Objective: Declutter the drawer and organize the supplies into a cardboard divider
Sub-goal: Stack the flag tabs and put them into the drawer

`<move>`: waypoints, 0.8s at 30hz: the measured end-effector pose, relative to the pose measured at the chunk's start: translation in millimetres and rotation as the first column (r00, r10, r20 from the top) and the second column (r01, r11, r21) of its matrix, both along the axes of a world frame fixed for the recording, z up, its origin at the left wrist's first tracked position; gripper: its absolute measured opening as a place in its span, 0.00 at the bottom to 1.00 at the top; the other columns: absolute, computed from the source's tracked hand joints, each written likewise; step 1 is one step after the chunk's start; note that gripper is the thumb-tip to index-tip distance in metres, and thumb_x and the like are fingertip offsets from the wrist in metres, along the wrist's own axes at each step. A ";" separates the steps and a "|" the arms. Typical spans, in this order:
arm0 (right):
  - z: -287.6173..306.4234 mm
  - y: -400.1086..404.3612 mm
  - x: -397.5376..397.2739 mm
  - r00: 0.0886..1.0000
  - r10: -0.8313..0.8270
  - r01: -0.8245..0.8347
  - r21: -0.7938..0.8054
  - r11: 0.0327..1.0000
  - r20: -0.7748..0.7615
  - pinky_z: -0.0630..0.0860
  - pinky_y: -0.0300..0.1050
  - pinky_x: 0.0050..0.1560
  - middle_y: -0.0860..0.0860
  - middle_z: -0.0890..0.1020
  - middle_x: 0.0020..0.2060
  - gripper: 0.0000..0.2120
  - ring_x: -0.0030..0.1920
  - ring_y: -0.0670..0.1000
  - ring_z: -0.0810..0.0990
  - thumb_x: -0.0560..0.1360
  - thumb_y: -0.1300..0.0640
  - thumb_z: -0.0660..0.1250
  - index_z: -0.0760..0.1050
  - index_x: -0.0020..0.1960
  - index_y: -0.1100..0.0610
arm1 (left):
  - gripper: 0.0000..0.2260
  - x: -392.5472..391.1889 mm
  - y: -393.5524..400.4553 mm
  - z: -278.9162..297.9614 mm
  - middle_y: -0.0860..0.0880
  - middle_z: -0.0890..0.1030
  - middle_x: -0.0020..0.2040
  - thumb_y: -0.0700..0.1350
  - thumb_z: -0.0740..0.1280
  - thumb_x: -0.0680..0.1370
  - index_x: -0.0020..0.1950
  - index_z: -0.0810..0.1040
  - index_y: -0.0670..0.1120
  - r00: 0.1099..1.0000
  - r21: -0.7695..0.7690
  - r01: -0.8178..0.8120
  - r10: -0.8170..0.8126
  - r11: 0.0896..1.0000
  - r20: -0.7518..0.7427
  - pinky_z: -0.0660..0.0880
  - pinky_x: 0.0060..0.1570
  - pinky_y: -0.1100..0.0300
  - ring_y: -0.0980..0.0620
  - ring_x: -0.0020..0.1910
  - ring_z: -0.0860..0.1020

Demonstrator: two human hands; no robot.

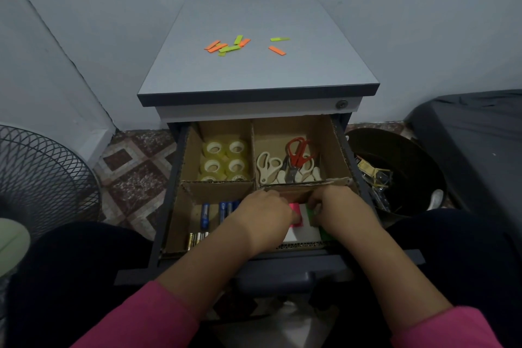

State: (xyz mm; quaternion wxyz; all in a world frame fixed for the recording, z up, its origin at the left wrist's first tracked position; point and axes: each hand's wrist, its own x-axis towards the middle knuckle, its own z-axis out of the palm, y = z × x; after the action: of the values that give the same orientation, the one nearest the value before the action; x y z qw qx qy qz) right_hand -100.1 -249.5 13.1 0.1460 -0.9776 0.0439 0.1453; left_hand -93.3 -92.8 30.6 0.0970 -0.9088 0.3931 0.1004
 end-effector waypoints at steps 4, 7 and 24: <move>1.6 2.9 -1.9 0.999 0.032 -0.032 0.004 0.999 0.024 0.78 0.46 0.48 0.50 0.81 0.51 0.16 0.50 0.53 0.80 0.73 0.60 0.65 0.80 0.55 0.45 | 0.20 -0.6 -1.0 0.0 0.46 0.77 0.58 0.39 0.57 0.80 0.70 0.70 0.53 1.000 0.014 0.002 -0.002 1.000 0.009 0.70 0.59 0.51 0.45 0.59 0.72; 4.0 6.4 -1.0 1.000 0.027 -0.027 0.021 0.999 0.009 0.79 0.47 0.48 0.50 0.81 0.50 0.15 0.49 0.53 0.80 0.73 0.58 0.64 0.80 0.54 0.44 | 0.19 -0.9 -0.6 -0.3 0.46 0.77 0.57 0.39 0.57 0.80 0.69 0.71 0.52 1.000 0.002 0.006 -0.006 1.000 0.016 0.68 0.57 0.52 0.45 0.58 0.72; 11.0 10.7 1.0 0.995 0.041 -0.039 0.027 0.999 -0.090 0.79 0.50 0.52 0.51 0.81 0.52 0.15 0.51 0.54 0.80 0.70 0.56 0.68 0.80 0.55 0.44 | 0.19 -1.2 0.2 -0.6 0.46 0.77 0.56 0.38 0.57 0.79 0.68 0.72 0.53 1.000 -0.025 -0.006 0.006 1.000 0.000 0.68 0.54 0.52 0.44 0.57 0.72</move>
State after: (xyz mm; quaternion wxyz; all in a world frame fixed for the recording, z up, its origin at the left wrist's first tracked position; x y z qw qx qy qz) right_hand -99.1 -238.8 24.2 0.1533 -0.9687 0.0292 0.1929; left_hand -94.6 -92.6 30.1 0.0853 -0.9111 0.3918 0.0958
